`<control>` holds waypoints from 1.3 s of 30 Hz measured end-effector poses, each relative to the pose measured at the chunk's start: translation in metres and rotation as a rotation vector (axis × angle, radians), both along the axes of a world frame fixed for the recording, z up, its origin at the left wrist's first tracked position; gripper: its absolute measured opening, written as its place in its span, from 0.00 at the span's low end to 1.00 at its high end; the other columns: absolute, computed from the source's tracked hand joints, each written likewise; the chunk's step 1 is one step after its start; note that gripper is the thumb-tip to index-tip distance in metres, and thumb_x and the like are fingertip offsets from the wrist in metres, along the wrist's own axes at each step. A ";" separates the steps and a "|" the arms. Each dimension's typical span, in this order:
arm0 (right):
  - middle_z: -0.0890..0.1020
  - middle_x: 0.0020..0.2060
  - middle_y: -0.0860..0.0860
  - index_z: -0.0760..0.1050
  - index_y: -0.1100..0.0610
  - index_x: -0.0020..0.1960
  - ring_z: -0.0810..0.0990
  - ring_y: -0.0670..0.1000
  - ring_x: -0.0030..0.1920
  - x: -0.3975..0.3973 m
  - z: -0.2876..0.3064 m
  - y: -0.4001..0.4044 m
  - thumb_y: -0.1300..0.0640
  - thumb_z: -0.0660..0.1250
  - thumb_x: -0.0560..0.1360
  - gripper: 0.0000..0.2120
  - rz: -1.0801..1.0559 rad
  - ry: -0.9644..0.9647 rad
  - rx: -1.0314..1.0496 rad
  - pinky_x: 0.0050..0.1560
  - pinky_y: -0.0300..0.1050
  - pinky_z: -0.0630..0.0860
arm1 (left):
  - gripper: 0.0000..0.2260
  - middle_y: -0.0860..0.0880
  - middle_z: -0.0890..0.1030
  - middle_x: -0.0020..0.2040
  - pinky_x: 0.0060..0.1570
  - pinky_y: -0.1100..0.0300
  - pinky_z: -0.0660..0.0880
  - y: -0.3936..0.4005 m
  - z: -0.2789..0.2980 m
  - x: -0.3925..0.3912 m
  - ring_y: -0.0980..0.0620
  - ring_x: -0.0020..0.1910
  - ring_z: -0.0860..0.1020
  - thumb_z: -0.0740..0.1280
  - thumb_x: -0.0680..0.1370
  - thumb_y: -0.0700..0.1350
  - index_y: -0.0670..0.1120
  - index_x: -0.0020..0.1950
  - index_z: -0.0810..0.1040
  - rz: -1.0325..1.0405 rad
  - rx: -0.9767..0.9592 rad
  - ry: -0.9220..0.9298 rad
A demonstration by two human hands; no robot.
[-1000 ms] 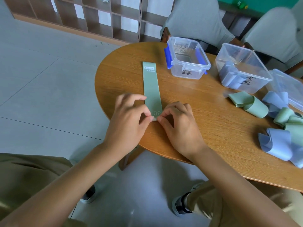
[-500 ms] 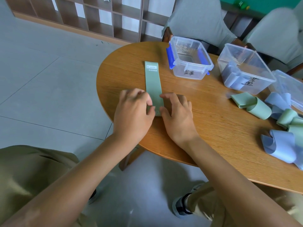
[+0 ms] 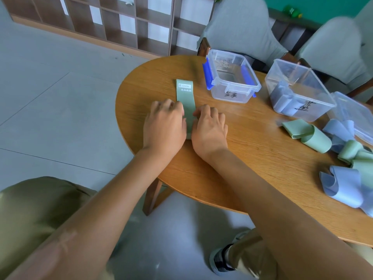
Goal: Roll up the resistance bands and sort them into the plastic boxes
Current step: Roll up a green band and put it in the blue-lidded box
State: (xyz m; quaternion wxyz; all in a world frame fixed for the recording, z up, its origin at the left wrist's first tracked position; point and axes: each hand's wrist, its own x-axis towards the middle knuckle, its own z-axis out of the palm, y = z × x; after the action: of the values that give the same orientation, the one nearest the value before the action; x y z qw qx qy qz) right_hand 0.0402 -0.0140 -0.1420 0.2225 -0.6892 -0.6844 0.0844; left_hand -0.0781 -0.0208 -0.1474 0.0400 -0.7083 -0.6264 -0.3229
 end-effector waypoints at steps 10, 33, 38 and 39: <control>0.72 0.62 0.54 0.66 0.57 0.63 0.67 0.58 0.64 -0.015 0.008 0.038 0.59 0.57 0.79 0.12 -0.031 -0.111 -0.012 0.63 0.52 0.69 | 0.05 0.43 0.80 0.51 0.42 0.60 0.66 0.029 0.000 -0.003 0.45 0.51 0.77 0.66 0.80 0.41 0.41 0.55 0.75 0.012 0.000 -0.246; 0.72 0.64 0.55 0.64 0.59 0.64 0.66 0.58 0.67 -0.025 0.010 0.097 0.66 0.65 0.72 0.22 -0.088 -0.198 -0.016 0.64 0.53 0.73 | 0.13 0.58 0.83 0.46 0.48 0.66 0.79 0.011 0.001 -0.016 0.64 0.44 0.81 0.77 0.72 0.39 0.49 0.52 0.78 -0.226 -0.229 -0.576; 0.78 0.57 0.55 0.70 0.59 0.60 0.72 0.58 0.61 -0.009 0.015 0.078 0.66 0.55 0.77 0.14 -0.005 0.087 0.012 0.56 0.48 0.71 | 0.14 0.57 0.83 0.44 0.47 0.67 0.79 0.008 0.001 -0.016 0.64 0.42 0.81 0.77 0.72 0.35 0.48 0.50 0.78 -0.243 -0.234 -0.602; 0.79 0.56 0.55 0.71 0.59 0.60 0.75 0.57 0.58 -0.005 0.017 0.071 0.65 0.54 0.78 0.13 -0.001 0.169 0.007 0.53 0.47 0.71 | 0.14 0.57 0.83 0.45 0.47 0.67 0.79 0.006 0.001 -0.017 0.63 0.42 0.81 0.77 0.72 0.35 0.49 0.51 0.78 -0.240 -0.241 -0.608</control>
State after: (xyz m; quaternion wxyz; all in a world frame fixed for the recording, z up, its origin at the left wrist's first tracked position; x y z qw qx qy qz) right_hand 0.0354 0.0567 -0.1255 0.2816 -0.6792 -0.6632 0.1397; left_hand -0.0951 -0.0145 -0.1460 -0.2708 -0.6478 -0.5556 -0.4453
